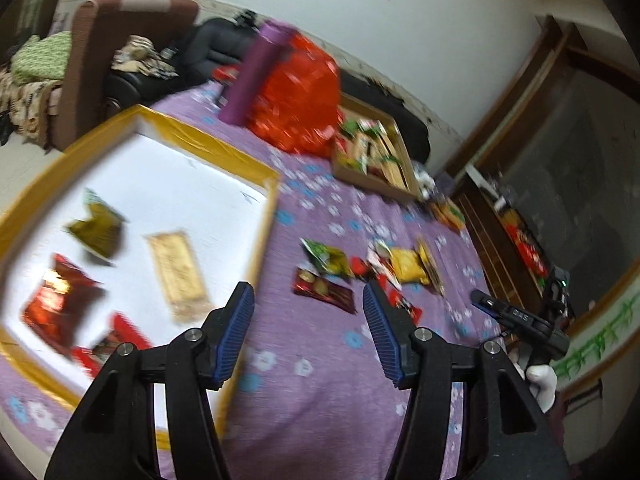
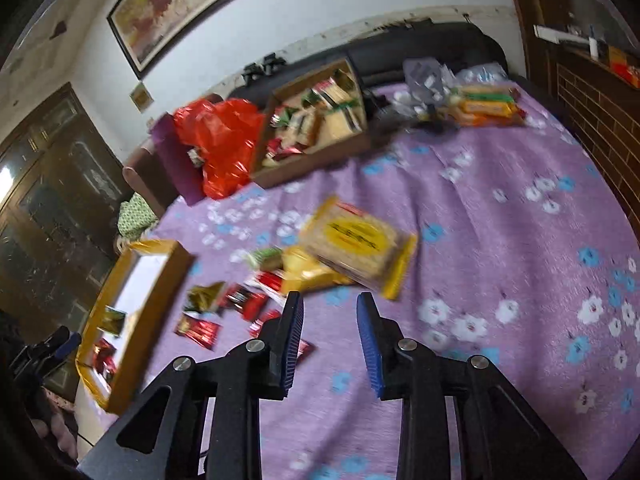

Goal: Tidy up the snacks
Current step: 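Grasp the red chocolate bar with the left tool while the right tool grasps a red candy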

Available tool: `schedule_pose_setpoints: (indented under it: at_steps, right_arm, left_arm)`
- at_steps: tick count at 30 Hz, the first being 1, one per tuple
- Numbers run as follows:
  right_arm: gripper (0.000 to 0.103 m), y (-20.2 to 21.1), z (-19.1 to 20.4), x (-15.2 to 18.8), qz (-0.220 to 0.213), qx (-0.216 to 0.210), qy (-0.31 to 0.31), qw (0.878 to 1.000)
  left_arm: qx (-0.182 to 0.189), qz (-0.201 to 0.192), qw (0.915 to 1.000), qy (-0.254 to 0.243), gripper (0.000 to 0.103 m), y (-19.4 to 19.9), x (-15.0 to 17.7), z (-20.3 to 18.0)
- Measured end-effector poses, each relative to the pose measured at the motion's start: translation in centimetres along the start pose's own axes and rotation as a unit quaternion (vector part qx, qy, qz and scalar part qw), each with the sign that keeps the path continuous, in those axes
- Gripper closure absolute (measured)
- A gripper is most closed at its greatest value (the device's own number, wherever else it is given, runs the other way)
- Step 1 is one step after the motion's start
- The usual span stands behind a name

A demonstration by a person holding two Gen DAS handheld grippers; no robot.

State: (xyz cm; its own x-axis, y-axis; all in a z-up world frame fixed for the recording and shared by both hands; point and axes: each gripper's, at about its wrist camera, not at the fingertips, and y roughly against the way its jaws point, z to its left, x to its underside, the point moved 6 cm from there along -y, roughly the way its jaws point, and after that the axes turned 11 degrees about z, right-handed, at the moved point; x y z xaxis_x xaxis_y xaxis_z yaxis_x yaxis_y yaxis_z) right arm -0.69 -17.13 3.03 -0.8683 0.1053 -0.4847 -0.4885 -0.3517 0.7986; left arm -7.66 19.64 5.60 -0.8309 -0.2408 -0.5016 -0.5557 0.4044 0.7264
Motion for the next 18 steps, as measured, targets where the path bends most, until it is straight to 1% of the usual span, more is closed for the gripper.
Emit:
schedule_pose_setpoints:
  at_steps: [3,6,10,11,14,15,17,18]
  right_arm:
    - [0.071,-2.8,1.4,0.4,0.03,-0.023,0.018,0.999]
    - [0.067,-6.2,4.2,0.8,0.06,-0.039,0.05,0.996]
    - [0.067,-9.6,6.5,0.8,0.08,-0.027,0.079,0.993]
    - [0.065,-10.0,6.7,0.9,0.08,-0.023,0.083,0.993]
    - [0.065,-10.6,6.6,1.2,0.076,-0.004,0.097,0.992]
    - [0.067,-10.7,6.6,1.3,0.074,0.002,0.101,0.992]
    - [0.077,-10.8,6.4,1.3,0.068,0.01,0.106,0.992]
    - [0.08,-10.8,6.4,1.2,0.068,0.011,0.103,0.992]
  left_arm:
    - [0.003,0.028,0.9994,-0.018,0.048,-1.9,0.6,-1.7]
    - [-0.007,0.045,0.9983,-0.037,0.048,-2.9,0.9,-2.7]
    - [-0.029,0.061,0.9963,-0.053,0.048,-3.9,0.8,-3.2]
    - [-0.034,0.066,0.9956,-0.058,0.048,-4.3,0.6,-3.4]
    - [-0.041,0.084,0.9933,-0.068,0.048,-6.3,-0.1,-3.8]
    - [-0.042,0.089,0.9925,-0.072,0.048,-6.9,-0.2,-4.0]
    - [-0.044,0.104,0.9897,-0.088,0.048,-8.8,-0.8,-4.8]
    - [-0.044,0.109,0.9886,-0.094,0.048,-9.6,-1.1,-5.1]
